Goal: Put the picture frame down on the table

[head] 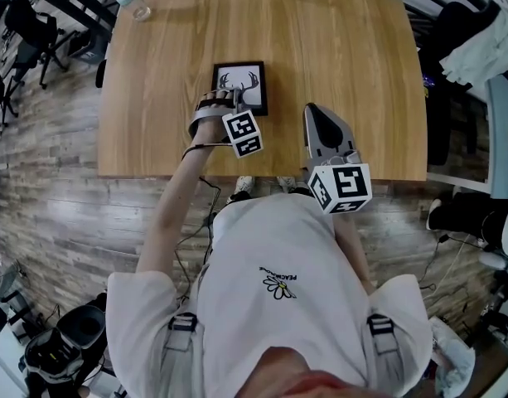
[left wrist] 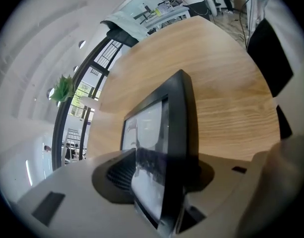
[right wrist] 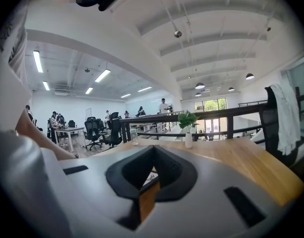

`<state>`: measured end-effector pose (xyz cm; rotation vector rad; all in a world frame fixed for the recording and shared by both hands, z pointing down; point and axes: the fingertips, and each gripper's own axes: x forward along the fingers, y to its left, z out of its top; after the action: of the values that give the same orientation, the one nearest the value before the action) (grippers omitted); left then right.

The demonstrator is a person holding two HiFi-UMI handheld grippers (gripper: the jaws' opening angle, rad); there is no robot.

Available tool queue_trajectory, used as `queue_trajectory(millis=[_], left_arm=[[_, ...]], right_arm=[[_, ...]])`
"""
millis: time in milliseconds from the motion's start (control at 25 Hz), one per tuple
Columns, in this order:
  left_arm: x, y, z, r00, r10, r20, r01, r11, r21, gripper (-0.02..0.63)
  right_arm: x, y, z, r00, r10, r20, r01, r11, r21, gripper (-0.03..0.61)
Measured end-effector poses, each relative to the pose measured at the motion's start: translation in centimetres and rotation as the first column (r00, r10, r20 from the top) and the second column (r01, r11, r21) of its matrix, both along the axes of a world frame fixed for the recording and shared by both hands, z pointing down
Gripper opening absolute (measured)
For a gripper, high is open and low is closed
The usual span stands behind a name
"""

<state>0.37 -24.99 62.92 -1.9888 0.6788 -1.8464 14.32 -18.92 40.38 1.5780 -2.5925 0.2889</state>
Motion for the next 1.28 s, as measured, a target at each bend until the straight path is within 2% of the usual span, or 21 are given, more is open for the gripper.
queue_trajectory(millis=[280, 440, 680, 1000, 1160, 1280], left_arm=[[0.2, 0.9, 0.9, 1.000, 0.019, -0.025, -0.022, 0.991, -0.136, 0.282], [0.4, 1.5, 1.5, 0.999, 0.029, -0.035, -0.035, 0.982, -0.188, 0.306], [0.5, 2.2, 2.4, 0.999, 0.031, -0.044, -0.040, 0.975, -0.219, 0.329], [0.6, 2.8, 2.7, 0.997, 0.019, -0.078, -0.042, 0.952, -0.305, 0.356], [0.9, 2.6, 2.9, 0.997, 0.015, -0.081, -0.040, 0.945, -0.324, 0.360], [0.9, 3.2, 3.1, 0.996, 0.007, -0.094, -0.041, 0.928, -0.370, 0.370]], right_arm=[[0.8, -0.1, 0.6, 0.997, 0.019, 0.070, -0.016, 0.999, -0.046, 0.008], [1.0, -0.2, 1.1, 0.997, 0.022, 0.076, -0.017, 0.998, -0.060, 0.008], [0.8, 0.2, 1.7, 0.996, 0.022, 0.083, -0.016, 0.997, -0.074, 0.008], [1.1, 0.2, 1.3, 0.994, 0.019, 0.106, -0.012, 0.998, -0.067, 0.008], [1.8, 0.3, 1.0, 0.985, 0.040, 0.165, -0.027, 0.997, -0.077, 0.008], [2.3, 0.5, 1.0, 0.977, 0.051, 0.208, -0.032, 0.995, -0.094, 0.008]])
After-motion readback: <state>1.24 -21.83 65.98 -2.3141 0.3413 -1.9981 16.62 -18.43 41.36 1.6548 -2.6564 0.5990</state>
